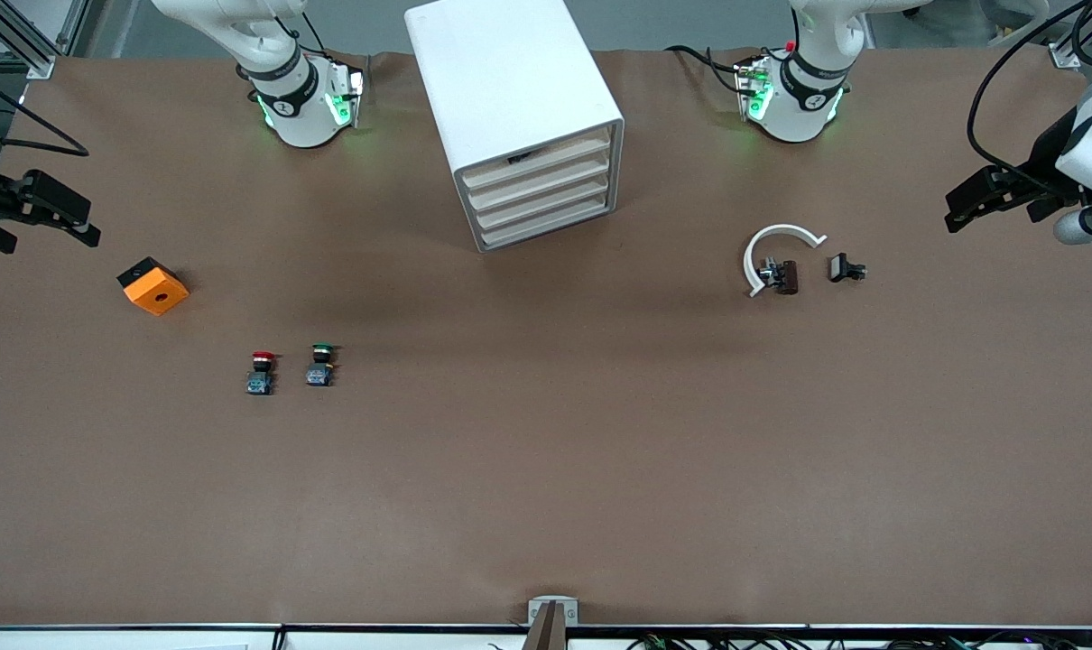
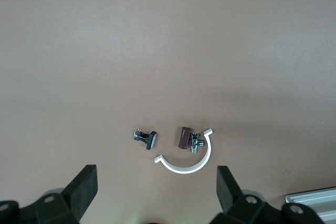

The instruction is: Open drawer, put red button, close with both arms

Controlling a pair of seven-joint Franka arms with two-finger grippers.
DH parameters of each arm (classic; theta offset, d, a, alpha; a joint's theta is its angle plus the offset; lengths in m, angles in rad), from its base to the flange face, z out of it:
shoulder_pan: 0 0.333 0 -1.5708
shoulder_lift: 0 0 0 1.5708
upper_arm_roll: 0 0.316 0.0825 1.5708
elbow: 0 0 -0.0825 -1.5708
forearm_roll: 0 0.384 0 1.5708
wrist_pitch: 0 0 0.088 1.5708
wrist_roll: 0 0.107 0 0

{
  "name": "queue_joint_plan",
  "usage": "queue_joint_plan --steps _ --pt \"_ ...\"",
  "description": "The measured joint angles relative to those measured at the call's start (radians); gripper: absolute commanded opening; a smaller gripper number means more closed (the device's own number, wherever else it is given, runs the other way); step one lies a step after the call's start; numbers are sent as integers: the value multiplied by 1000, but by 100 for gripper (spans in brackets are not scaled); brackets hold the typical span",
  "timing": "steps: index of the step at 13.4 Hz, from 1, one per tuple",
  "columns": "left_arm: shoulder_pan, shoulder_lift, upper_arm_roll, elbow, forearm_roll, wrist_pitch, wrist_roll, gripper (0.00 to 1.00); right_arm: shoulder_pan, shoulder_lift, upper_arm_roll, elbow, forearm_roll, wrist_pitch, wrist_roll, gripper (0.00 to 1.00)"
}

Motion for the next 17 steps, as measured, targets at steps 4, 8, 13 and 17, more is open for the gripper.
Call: queue_joint_plan --steps 4,8,13,17 --pt "2 0 0 0 0 -3 0 100 0 0 0 0 0 0 0 100" --pt "2 5 0 1 0 -3 0 100 0 0 0 0 0 0 0 100" --pt "7 21 0 15 0 -3 0 100 0 0 0 0 0 0 0 100" --pt "61 46 2 18 0 -3 11 100 5 0 6 0 0 0 -1 100"
